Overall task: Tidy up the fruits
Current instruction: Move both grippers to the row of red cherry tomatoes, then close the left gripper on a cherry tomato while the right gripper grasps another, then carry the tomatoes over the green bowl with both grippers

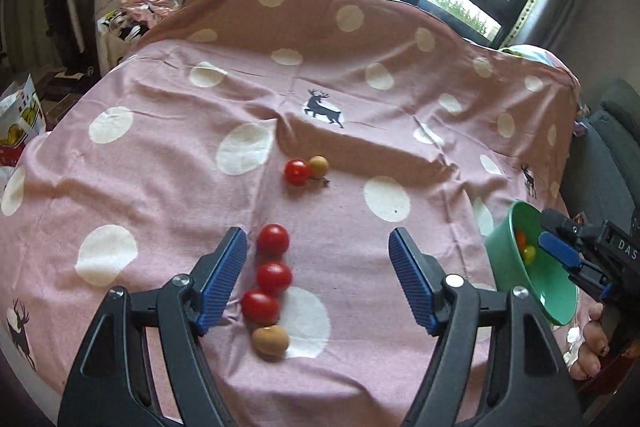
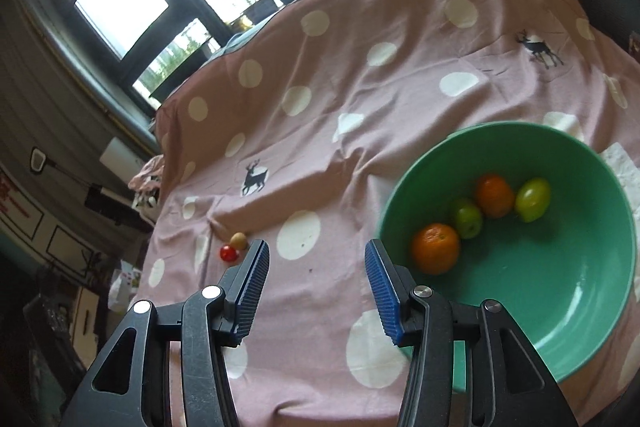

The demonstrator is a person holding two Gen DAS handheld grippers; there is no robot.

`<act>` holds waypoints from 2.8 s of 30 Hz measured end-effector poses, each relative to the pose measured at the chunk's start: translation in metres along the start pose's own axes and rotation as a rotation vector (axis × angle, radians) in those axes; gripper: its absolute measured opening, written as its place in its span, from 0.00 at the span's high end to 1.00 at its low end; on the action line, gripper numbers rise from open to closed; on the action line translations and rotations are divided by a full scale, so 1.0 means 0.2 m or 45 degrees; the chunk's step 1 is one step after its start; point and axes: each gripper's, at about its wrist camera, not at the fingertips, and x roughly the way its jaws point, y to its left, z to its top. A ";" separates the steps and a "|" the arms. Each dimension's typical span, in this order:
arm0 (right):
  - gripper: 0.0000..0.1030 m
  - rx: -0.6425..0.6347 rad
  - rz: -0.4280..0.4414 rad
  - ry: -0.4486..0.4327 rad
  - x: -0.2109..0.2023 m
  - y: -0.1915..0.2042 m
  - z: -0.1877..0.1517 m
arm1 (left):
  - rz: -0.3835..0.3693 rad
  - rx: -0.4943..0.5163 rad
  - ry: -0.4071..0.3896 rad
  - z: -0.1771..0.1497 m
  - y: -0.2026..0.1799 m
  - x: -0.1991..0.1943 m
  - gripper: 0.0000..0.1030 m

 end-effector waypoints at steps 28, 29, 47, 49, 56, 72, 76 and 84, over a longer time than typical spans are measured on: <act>0.65 -0.125 0.348 0.756 0.99 0.55 -0.33 | -0.029 -0.083 0.256 -0.05 0.13 0.22 0.60; 0.66 -0.120 0.357 0.759 0.99 0.54 -0.33 | -0.031 -0.076 0.263 -0.05 0.12 0.23 0.60; 0.71 0.021 0.366 0.517 0.65 0.36 -0.14 | 0.191 0.071 0.375 -0.11 0.00 0.45 0.67; 0.71 0.018 0.351 0.468 0.60 0.35 -0.12 | 0.194 0.076 0.373 -0.10 -0.01 0.46 0.69; 0.71 0.052 0.362 0.399 0.51 0.29 -0.08 | 0.222 0.106 0.342 -0.12 -0.02 0.46 0.71; 0.71 0.051 0.203 0.157 0.18 0.13 -0.03 | 0.000 0.186 0.138 -0.10 -0.28 0.19 0.71; 0.71 0.068 0.169 0.092 0.09 0.05 -0.05 | -0.069 0.229 0.081 -0.11 -0.37 0.11 0.71; 0.71 0.107 0.140 0.029 0.02 -0.05 -0.02 | -0.147 0.300 0.009 -0.13 -0.51 0.02 0.71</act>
